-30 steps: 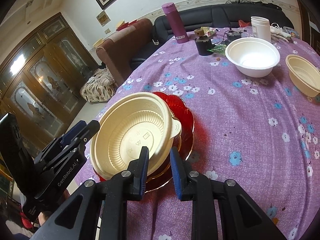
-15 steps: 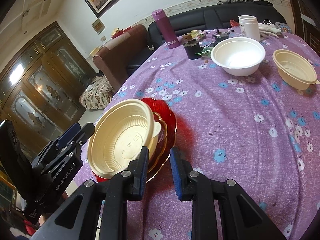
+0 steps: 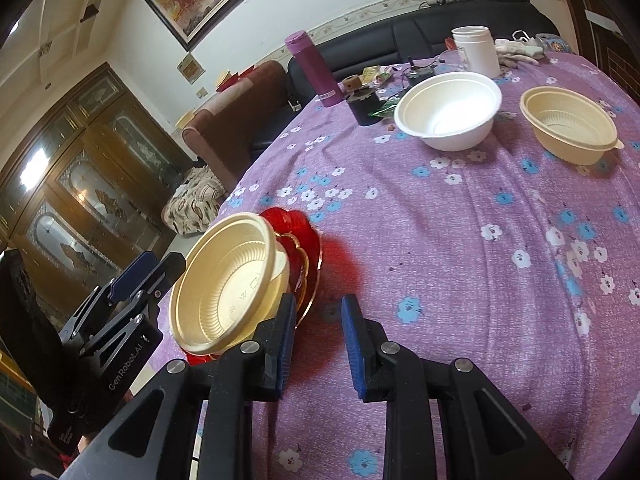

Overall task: Organize plates and bowls
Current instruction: 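Open the left tool and withdraw it from the beige bowl, then move the right tool to the white bowl rim and grasp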

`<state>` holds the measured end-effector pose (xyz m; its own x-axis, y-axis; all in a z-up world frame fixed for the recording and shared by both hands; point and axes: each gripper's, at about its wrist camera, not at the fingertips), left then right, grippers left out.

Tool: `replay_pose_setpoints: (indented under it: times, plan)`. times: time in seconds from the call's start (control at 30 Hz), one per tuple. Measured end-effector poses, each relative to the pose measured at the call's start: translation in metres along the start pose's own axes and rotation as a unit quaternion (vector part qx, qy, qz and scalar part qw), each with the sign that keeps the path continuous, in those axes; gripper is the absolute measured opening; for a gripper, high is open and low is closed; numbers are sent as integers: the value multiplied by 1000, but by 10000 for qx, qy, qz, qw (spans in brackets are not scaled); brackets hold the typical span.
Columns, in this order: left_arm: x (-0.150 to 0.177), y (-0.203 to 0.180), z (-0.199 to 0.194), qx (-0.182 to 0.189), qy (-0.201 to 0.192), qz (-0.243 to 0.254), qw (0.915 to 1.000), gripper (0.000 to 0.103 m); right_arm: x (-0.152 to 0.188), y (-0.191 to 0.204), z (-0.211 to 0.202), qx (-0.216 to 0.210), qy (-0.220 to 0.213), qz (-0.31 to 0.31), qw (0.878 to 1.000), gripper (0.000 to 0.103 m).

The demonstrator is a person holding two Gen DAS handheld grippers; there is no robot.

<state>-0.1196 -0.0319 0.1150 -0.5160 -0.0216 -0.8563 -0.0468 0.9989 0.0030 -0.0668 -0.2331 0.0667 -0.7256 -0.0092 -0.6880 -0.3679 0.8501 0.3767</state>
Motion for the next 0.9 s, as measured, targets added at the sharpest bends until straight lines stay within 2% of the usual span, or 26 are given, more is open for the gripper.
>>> replay_pose_setpoints:
  times: [0.63, 0.9]
  plan:
    - [7, -94, -4, 257, 16, 943, 9952, 51, 19, -64, -42, -1, -454, 629, 9970, 36]
    - [20, -138, 4, 658, 225, 1219, 9901, 51, 31, -93, -66, 216, -641, 919, 9935, 36]
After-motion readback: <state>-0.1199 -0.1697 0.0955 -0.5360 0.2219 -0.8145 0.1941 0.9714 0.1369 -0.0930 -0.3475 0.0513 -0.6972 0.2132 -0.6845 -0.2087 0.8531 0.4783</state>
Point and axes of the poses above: each gripper's, at about its wrist camera, not at the fingertips, and z roughly the way its jaws point, y to its left, x to its underside, and after that the axes turned 11 degrees about -z, right-handed
